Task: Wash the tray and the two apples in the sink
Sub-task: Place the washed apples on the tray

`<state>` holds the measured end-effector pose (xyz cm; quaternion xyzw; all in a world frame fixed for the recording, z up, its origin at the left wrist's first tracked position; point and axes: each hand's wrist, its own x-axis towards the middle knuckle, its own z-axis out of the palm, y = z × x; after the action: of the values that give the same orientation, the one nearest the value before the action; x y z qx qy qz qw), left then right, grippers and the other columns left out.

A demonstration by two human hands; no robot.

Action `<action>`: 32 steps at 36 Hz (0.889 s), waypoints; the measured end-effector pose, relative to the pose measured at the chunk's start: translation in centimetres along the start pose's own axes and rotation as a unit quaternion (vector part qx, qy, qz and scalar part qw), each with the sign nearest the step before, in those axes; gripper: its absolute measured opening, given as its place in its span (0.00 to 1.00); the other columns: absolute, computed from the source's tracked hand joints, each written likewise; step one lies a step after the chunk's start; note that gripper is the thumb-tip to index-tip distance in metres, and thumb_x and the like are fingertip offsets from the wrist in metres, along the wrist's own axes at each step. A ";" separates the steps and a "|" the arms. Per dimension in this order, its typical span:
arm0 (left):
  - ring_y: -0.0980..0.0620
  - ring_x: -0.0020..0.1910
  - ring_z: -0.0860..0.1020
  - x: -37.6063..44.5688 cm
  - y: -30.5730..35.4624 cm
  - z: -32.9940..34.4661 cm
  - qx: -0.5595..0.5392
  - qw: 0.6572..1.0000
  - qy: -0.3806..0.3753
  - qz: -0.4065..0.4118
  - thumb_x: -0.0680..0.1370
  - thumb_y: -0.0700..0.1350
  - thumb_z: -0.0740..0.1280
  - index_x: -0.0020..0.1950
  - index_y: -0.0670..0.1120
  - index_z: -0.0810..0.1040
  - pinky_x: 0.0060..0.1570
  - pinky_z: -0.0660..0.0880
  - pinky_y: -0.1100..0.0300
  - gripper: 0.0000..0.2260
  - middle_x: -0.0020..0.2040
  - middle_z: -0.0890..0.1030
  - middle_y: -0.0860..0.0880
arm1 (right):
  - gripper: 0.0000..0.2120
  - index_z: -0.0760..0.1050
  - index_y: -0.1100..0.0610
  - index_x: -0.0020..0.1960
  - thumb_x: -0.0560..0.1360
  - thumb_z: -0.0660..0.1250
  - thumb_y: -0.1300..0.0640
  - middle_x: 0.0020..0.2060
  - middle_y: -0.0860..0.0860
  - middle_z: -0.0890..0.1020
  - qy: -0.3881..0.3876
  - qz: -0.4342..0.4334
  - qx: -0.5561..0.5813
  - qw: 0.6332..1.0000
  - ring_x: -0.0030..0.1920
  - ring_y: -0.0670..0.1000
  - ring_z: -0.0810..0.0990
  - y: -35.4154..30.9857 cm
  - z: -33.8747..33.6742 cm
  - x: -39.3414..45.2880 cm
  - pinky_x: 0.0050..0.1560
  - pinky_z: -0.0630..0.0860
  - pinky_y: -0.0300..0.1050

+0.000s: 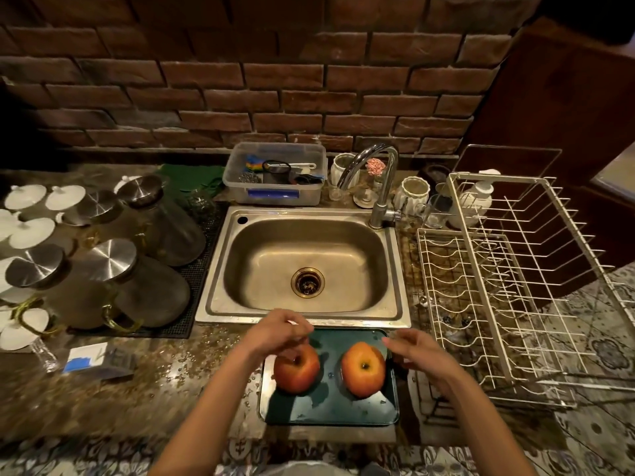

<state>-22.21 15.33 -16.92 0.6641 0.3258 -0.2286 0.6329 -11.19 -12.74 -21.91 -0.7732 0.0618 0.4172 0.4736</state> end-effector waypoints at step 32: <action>0.46 0.54 0.83 1.8 -8.2 -2.8 -0.020 0.990 0.032 -0.136 0.45 0.60 0.86 0.68 0.40 0.71 0.47 0.81 0.51 0.57 0.56 0.84 0.43 | 0.58 0.54 0.62 0.80 0.61 0.85 0.55 0.69 0.62 0.72 -0.039 0.104 0.011 0.994 0.50 0.54 0.79 1.5 2.9 1.2 0.37 0.82 0.46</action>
<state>-27.25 18.29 -23.58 0.6084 0.4375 -0.2843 0.5980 -12.83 -10.95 -24.40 -0.7406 0.1278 0.4934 0.4379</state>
